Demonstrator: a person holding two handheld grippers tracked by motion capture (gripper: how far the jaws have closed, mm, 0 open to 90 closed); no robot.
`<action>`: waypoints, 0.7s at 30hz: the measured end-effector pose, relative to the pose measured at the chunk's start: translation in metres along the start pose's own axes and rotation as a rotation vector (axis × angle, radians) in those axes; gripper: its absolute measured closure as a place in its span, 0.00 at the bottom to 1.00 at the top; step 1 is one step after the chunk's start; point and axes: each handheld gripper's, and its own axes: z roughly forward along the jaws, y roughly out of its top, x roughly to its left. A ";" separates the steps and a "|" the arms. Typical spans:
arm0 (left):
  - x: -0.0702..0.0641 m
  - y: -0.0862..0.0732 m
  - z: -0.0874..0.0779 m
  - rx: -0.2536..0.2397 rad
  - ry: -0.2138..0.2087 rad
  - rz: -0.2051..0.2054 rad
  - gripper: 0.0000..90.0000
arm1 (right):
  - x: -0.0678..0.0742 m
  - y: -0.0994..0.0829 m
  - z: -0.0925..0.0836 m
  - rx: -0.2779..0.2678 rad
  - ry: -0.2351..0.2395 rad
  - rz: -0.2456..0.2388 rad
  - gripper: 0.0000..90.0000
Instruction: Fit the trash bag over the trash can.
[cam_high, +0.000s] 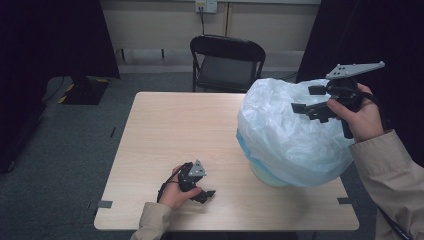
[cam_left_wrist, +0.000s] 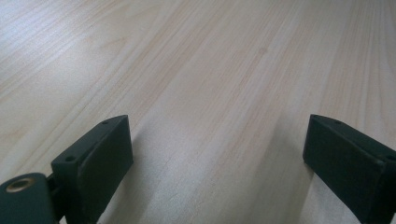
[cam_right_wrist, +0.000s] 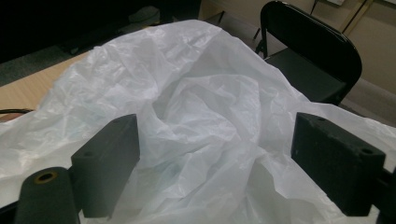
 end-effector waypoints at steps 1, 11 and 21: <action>0.000 0.000 0.000 0.000 0.000 0.000 0.08 | 0.000 0.000 -0.002 -0.007 0.002 0.000 0.16; 0.000 0.000 0.000 0.001 -0.001 -0.001 0.08 | 0.010 -0.006 -0.020 -0.055 0.022 -0.008 0.16; 0.000 0.000 0.000 0.000 -0.002 0.000 0.08 | 0.019 -0.024 -0.036 -0.072 0.049 -0.021 0.16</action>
